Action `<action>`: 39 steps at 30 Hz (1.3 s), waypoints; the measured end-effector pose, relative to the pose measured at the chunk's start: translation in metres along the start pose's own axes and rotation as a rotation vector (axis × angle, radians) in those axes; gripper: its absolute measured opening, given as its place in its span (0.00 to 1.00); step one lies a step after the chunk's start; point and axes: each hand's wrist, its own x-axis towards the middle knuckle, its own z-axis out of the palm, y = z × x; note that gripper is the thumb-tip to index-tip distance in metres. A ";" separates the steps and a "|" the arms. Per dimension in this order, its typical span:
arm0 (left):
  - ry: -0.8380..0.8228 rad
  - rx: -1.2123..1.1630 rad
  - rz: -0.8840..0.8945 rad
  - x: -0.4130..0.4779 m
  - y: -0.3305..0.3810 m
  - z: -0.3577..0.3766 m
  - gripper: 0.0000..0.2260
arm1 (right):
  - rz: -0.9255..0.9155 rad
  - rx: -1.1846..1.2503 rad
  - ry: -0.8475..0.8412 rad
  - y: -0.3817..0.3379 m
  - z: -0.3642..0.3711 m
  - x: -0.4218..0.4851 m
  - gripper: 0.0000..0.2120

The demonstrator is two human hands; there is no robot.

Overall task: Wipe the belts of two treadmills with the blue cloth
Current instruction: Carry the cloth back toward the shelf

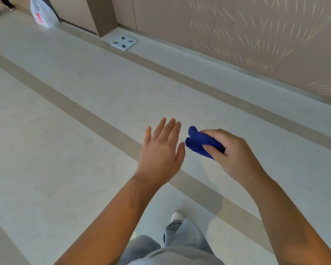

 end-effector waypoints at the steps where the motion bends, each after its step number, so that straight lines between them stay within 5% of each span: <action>1: 0.008 0.007 -0.016 0.016 -0.010 0.000 0.24 | -0.005 0.000 -0.010 0.001 0.000 0.021 0.14; 14: 0.049 -0.002 -0.197 0.207 -0.218 -0.020 0.22 | -0.041 0.042 -0.072 -0.035 0.083 0.308 0.14; 23: 0.104 -0.027 -0.223 0.355 -0.381 -0.075 0.23 | -0.100 0.059 -0.092 -0.120 0.158 0.519 0.12; 39: 0.073 -0.003 -0.225 0.626 -0.592 -0.091 0.22 | -0.125 0.080 -0.066 -0.136 0.238 0.865 0.16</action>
